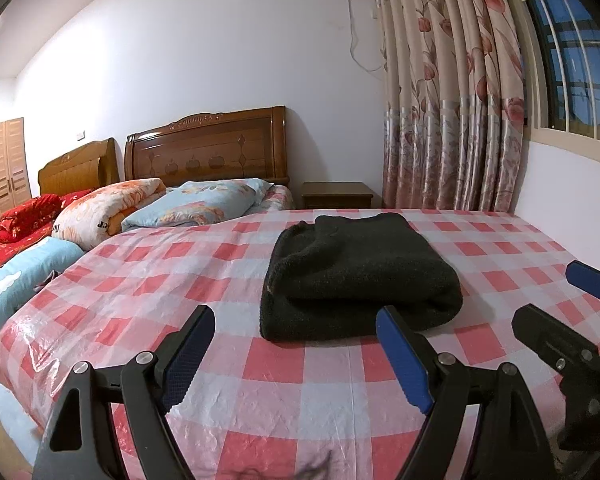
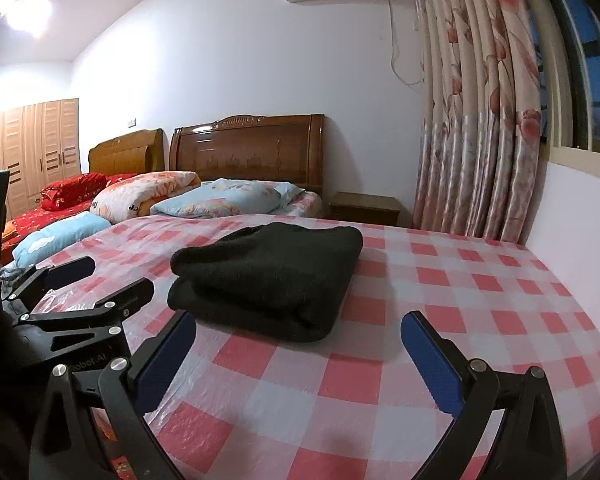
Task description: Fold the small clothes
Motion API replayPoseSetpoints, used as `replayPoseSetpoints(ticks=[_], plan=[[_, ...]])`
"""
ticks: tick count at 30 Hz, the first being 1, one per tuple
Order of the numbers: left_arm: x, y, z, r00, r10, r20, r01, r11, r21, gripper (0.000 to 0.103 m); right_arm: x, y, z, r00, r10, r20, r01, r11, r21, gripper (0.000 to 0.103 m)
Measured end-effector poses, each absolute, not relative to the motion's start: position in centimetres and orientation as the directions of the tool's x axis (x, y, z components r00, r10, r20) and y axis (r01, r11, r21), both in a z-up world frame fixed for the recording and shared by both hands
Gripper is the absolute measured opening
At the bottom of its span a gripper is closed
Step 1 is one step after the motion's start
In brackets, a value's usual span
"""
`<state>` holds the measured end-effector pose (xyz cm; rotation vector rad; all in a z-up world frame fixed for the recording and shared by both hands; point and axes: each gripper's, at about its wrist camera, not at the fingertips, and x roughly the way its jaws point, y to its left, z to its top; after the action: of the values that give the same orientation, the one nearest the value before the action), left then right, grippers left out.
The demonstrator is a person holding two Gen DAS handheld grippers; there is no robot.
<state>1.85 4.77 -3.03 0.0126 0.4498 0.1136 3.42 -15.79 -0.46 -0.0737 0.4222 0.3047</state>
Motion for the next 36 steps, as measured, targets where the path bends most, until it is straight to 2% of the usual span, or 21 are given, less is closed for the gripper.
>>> replayPoseSetpoints(ticks=[36], plan=[[1.9, 4.66, -2.94, 0.893, 0.125, -0.432, -0.112, 0.992, 0.054, 0.085, 3.93, -15.53, -1.26, 0.849, 0.263, -0.458, -0.304, 0.952, -0.018, 0.103]])
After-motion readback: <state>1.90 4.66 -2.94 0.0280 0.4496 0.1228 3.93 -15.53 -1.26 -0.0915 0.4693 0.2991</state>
